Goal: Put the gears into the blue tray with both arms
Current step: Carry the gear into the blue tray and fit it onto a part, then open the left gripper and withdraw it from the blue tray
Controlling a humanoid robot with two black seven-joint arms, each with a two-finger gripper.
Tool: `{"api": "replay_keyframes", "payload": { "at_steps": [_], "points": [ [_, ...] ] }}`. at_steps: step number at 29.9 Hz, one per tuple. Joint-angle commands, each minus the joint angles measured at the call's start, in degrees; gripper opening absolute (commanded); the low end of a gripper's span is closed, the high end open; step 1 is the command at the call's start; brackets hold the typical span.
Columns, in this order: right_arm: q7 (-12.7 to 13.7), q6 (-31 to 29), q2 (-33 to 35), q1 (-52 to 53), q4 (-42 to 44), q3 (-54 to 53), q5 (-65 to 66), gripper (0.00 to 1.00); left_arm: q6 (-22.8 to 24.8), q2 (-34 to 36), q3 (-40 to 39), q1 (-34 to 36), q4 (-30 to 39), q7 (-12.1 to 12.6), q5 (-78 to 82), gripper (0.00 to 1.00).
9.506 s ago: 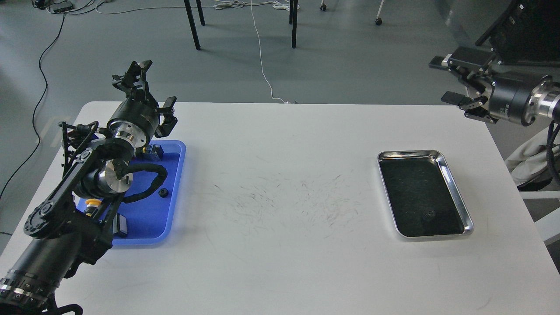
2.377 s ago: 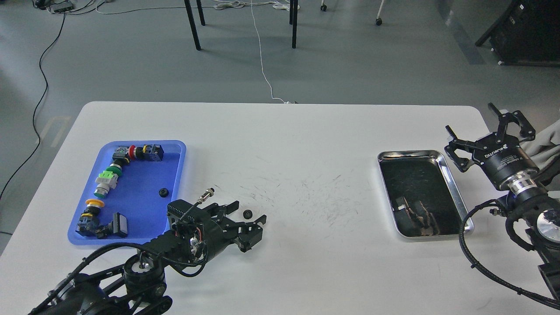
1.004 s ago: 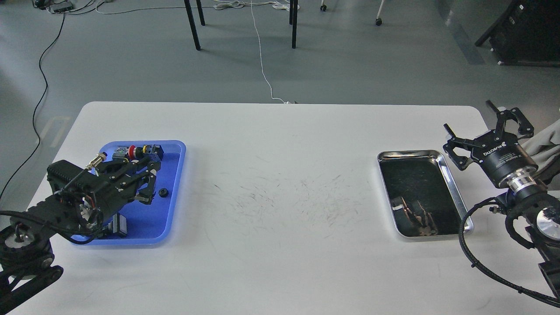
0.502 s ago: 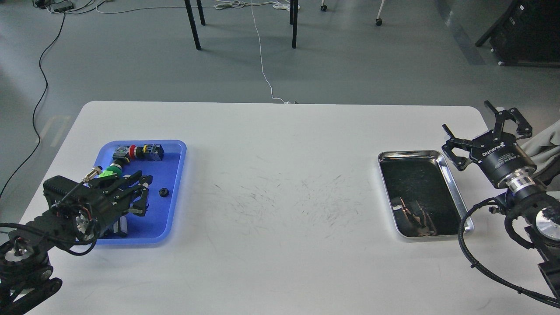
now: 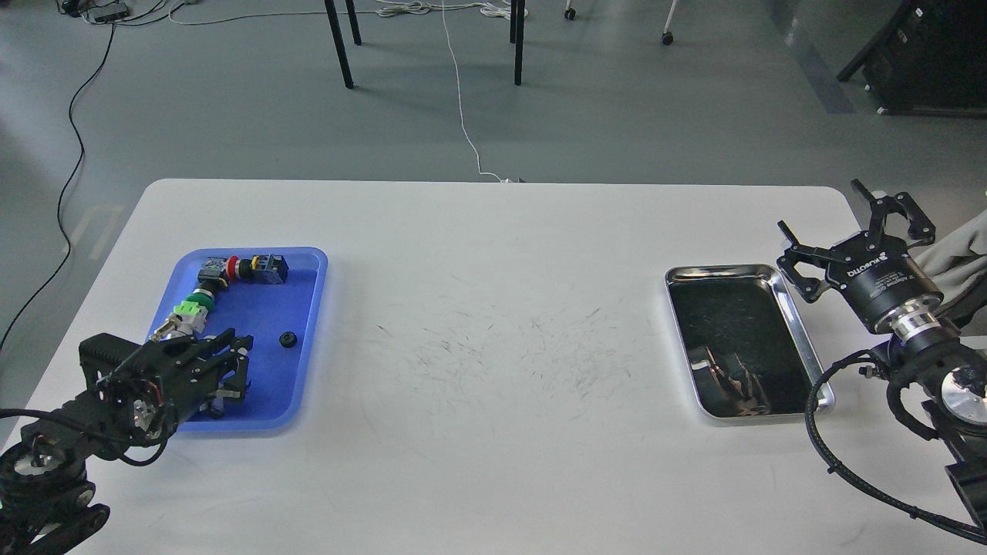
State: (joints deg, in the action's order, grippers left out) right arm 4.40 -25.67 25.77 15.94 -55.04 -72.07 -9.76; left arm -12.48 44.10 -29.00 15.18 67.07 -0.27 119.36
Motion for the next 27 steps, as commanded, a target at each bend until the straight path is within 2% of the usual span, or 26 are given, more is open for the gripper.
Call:
{"api": "replay_keyframes", "payload": {
  "at_steps": [1, 4, 6, 8, 9, 15, 20, 23, 27],
  "points": [
    [-0.01, 0.0, -0.11, -0.03, 0.02, 0.0, 0.0, 0.95, -0.43, -0.07, 0.0, 0.03, -0.1, 0.01, 0.0, 0.41],
    [0.08, 0.0, -0.19, 0.06, -0.07, 0.0, 0.0, 0.95, -1.4, 0.02, -0.09, 0.2, -0.1, 0.01, -0.09, 0.54],
    [0.08, 0.0, -0.11, 0.15, -0.15, 0.0, 0.0, 0.95, -1.66, 0.02, -0.09, 0.38, -0.01, 0.01, -1.14, 0.69],
    [0.08, 0.09, -0.19, 0.15, -0.24, 0.0, 0.0, 0.95, -1.75, 0.28, -0.44, 0.73, 0.51, 0.01, -3.33, 0.88],
    [0.08, 0.18, -0.11, 0.15, -0.33, 0.0, 0.0, 0.95, -1.75, 0.37, -0.7, 0.99, 0.78, 0.01, -4.12, 0.91],
    [0.26, 0.53, 0.42, 0.24, -1.29, -0.09, -0.09, 0.95, -2.72, 0.37, -5.09, 7.4, 1.57, 0.1, -16.05, 0.97],
    [0.26, 2.37, 1.03, -0.03, -4.89, -0.62, -0.09, 0.96, -2.81, -5.24, -17.65, 10.57, 0.87, 0.19, -45.64, 0.98],
    [0.26, 3.16, 1.48, 0.06, -5.16, -1.06, -0.09, 0.97, -1.93, -8.41, -20.74, 14.34, 0.34, 0.27, -61.92, 0.98],
    [0.17, 3.25, 1.48, 0.15, -5.34, -2.73, -0.17, 0.99, -0.08, -13.94, -26.26, 16.55, -6.32, 0.19, -76.18, 0.98]
  ]
}}
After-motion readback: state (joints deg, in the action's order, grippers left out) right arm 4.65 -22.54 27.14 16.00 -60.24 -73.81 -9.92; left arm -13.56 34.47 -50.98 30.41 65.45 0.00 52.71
